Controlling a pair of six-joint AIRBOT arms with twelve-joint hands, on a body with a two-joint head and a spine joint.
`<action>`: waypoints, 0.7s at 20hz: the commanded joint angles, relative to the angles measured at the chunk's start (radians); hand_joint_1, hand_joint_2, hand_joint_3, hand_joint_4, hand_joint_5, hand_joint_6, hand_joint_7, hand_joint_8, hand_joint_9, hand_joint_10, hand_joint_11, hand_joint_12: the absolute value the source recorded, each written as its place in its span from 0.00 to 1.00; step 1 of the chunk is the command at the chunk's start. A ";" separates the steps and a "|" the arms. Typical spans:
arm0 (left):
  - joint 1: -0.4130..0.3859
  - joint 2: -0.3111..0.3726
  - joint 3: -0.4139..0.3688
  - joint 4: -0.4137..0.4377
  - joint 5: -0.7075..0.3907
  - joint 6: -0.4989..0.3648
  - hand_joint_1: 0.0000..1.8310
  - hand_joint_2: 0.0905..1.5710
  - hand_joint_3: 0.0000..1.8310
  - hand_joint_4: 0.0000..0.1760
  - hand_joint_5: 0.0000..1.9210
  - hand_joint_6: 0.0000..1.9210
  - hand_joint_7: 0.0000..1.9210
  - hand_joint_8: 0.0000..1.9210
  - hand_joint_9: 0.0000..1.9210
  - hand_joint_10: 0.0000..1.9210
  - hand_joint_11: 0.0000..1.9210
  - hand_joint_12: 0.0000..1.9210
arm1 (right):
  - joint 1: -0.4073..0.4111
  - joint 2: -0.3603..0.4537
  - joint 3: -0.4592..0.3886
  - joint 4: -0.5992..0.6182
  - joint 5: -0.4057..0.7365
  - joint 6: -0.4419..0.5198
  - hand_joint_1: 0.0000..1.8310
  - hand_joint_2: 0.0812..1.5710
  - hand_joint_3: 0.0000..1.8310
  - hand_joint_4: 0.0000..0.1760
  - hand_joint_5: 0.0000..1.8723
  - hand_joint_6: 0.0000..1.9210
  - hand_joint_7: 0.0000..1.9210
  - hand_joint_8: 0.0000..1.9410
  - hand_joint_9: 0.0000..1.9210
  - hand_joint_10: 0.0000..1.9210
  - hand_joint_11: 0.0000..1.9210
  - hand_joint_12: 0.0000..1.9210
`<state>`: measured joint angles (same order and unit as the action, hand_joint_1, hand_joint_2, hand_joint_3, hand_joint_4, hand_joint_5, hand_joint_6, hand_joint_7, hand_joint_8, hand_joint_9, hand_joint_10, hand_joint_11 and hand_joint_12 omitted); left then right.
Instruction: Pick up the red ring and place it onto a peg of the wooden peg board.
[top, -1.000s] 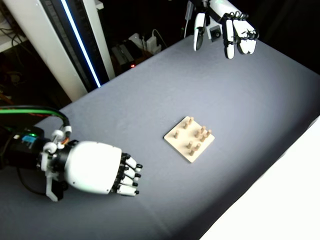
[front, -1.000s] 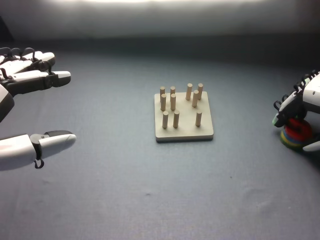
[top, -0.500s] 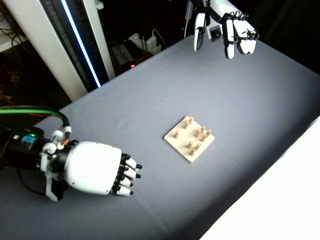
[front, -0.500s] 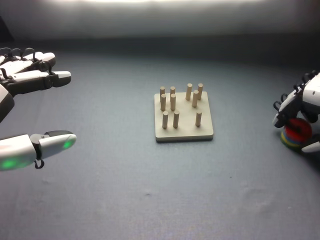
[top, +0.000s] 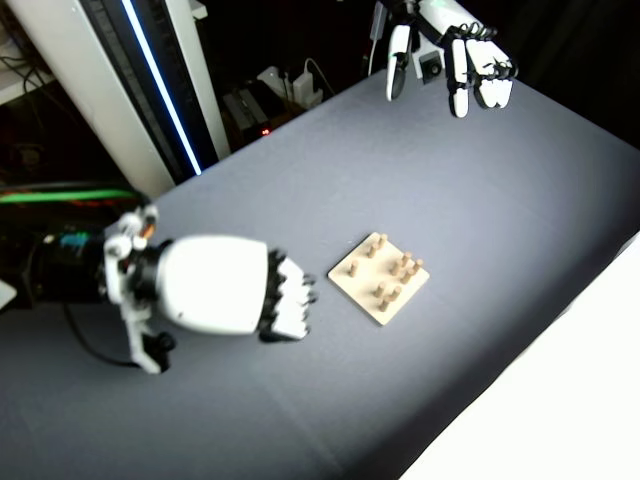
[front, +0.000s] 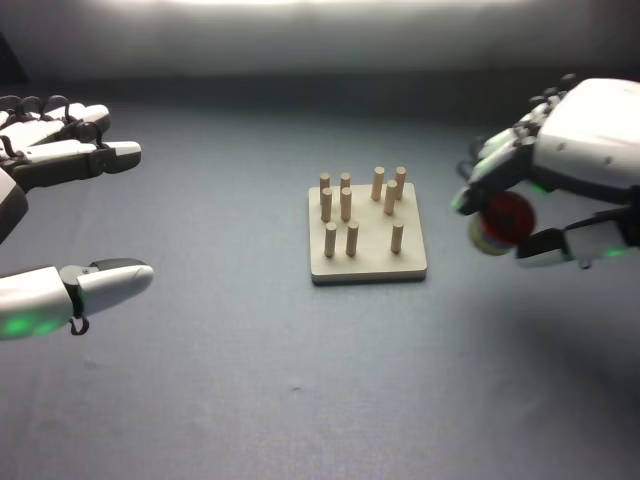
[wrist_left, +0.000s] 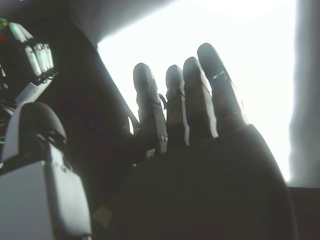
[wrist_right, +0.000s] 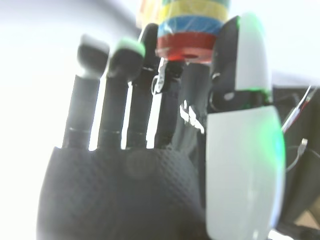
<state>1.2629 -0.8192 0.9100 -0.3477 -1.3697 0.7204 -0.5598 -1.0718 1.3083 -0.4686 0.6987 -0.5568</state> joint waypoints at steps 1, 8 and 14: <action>-0.008 -0.004 0.006 0.004 -0.126 -0.007 0.33 0.62 0.00 0.00 0.29 0.00 0.15 0.00 0.12 0.01 0.00 0.45 | 0.027 -0.006 0.014 0.033 0.096 -0.002 0.63 0.71 0.00 0.00 0.50 0.57 0.50 0.86 0.50 0.95 0.50 1.00; -0.008 -0.007 0.008 0.003 -0.124 -0.007 0.34 0.62 0.00 0.00 0.29 0.00 0.14 0.00 0.12 0.00 0.00 0.43 | 0.093 -0.104 0.071 0.034 0.076 0.002 0.75 0.67 0.00 0.00 0.55 0.47 0.57 0.41 0.48 0.58 0.32 0.65; -0.008 -0.007 0.010 0.001 -0.122 -0.007 0.36 0.62 0.00 0.00 0.28 0.00 0.14 0.00 0.12 0.00 0.00 0.40 | 0.094 -0.160 0.103 0.046 0.047 0.002 0.70 0.67 0.00 0.00 0.66 0.16 0.51 0.65 0.41 0.73 0.31 0.89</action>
<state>1.2633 -0.8211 0.9142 -0.3546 -1.3689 0.7197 -0.4789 -1.2282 1.4036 -0.4572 0.6506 -0.5552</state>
